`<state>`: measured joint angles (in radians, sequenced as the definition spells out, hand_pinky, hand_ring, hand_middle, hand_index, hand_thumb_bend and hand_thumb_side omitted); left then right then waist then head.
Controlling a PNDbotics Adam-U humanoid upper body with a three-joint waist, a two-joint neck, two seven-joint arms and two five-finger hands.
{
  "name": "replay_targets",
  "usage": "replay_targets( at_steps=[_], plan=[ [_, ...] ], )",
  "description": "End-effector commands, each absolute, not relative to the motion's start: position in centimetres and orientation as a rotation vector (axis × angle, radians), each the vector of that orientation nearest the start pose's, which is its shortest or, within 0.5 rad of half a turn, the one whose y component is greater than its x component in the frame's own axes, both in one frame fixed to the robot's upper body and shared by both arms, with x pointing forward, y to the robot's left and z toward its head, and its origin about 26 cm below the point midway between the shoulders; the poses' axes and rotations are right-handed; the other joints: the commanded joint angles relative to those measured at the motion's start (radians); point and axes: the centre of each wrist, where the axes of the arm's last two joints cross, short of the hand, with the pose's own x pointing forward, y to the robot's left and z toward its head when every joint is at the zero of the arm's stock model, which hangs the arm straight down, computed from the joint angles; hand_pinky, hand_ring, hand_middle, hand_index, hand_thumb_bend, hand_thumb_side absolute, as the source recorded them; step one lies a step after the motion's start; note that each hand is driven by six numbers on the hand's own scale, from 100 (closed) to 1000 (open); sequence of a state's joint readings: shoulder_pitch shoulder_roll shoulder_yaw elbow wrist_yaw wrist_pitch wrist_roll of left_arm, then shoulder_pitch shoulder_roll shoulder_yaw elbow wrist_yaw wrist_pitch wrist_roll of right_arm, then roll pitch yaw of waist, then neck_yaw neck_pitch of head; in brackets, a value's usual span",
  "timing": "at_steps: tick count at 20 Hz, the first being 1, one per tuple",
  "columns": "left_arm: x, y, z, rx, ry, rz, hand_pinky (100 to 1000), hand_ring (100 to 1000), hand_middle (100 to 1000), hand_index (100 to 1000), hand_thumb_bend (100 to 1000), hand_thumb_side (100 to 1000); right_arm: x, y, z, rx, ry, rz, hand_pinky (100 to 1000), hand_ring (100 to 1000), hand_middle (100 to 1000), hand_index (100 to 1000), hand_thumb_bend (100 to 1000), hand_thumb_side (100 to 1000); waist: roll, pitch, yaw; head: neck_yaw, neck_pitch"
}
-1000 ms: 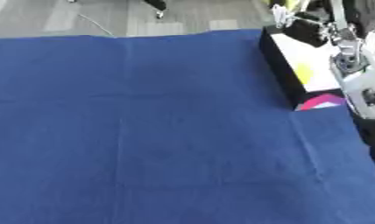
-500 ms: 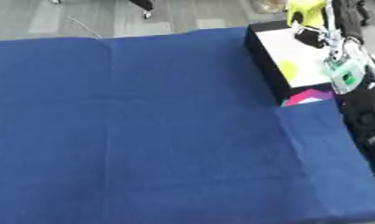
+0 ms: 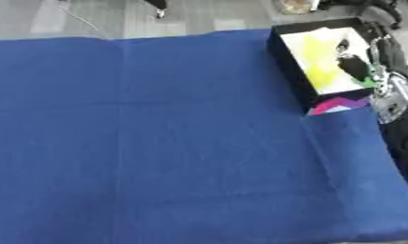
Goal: Pick up the objects with one hand, pass them to the other hand, and then place them into the box on the other side of the table.
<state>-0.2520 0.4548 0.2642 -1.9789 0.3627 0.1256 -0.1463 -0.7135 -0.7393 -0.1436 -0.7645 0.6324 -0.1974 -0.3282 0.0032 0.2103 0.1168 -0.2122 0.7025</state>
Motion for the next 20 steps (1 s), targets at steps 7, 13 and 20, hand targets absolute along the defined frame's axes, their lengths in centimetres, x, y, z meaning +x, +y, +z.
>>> replay_targets(
  at_steps=[7, 13, 20],
  plan=[
    [28.1, 35.2, 22.7, 0.148, -2.183, -0.190, 728, 625, 581, 761, 164, 971, 36.6, -45.9, 23.9, -1.382, -2.116, 0.157, 945, 970, 928, 1000, 100, 662, 0.002, -0.023, -0.017, 0.101, 0.014],
    [28.0, 35.1, 21.9, 0.257, -2.243, -0.116, 731, 633, 589, 763, 146, 941, 31.9, -38.7, 23.6, -0.972, -2.475, 0.030, 896, 880, 876, 1000, 100, 541, 0.009, -0.027, -0.039, 0.227, 0.022],
    [28.2, 34.3, 20.8, 0.345, -2.312, -0.085, 735, 644, 598, 765, 100, 928, 28.4, -33.9, 21.5, -0.702, -2.567, 0.142, 890, 862, 854, 1000, 100, 584, 0.013, -0.035, -0.053, 0.295, 0.064]
  ],
)
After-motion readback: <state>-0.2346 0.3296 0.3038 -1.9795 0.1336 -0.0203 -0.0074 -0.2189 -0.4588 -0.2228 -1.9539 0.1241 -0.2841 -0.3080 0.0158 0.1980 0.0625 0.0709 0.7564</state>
